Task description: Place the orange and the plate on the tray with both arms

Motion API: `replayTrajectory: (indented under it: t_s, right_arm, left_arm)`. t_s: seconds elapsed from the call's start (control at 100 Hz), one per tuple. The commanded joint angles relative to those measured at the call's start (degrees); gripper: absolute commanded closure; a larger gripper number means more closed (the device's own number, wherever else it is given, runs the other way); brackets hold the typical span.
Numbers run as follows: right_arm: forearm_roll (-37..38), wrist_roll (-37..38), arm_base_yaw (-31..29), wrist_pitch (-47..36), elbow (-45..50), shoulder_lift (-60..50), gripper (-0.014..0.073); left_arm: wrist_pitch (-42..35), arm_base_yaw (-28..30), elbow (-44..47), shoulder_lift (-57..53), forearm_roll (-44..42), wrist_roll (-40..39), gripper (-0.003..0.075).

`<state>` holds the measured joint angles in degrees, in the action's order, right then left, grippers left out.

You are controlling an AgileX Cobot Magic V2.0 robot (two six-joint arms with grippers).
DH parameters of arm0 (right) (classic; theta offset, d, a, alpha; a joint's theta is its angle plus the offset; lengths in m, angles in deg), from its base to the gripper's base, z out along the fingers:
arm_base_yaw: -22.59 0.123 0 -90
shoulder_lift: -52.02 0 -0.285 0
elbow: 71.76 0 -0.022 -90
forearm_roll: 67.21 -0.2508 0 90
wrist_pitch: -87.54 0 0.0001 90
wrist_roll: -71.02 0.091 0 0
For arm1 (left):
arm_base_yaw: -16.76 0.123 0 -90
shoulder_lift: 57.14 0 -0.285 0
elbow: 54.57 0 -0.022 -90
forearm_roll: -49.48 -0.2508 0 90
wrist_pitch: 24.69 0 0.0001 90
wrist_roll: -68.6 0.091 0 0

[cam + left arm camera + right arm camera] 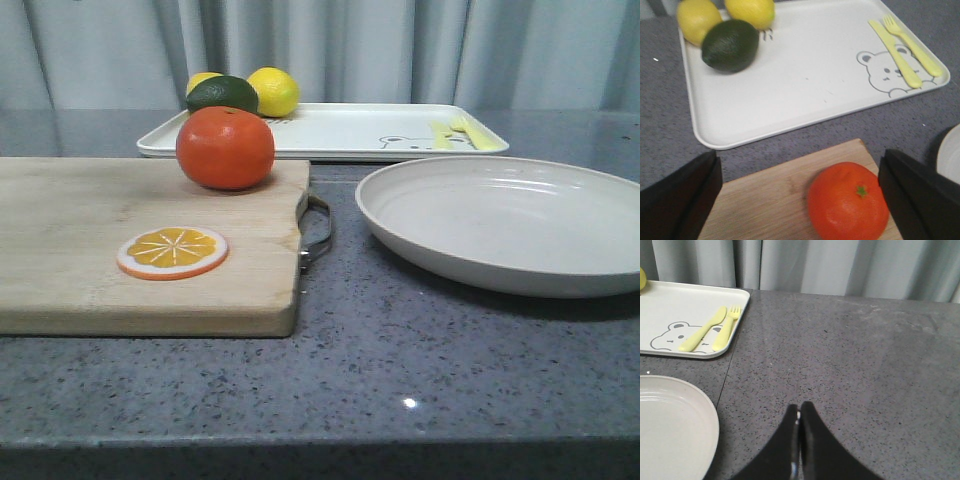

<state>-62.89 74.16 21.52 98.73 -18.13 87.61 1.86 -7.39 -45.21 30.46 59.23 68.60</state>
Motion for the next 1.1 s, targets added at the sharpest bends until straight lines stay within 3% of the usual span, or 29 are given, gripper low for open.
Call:
replayTrajectory:
  t_s: [0.0, 0.37, 1.09]
  right_arm:
    - [0.48, -0.14, -0.48, -4.28, -2.24, 0.57, 0.0659]
    - [0.48, -0.14, -0.48, -4.28, -2.24, 0.57, 0.0659]
    - [0.43, -0.14, -0.48, -4.27, -2.24, 0.57, 0.0659]
  left_arm:
    - [1.27, -1.5, -6.06, 1.83, 1.82, 0.0, 0.0111]
    - [15.04, -1.72, -18.1, 14.48, 5.65, 0.0, 0.0111]
    - [21.67, -1.35, -20.22, 19.46, 8.45, 0.0, 0.0114]
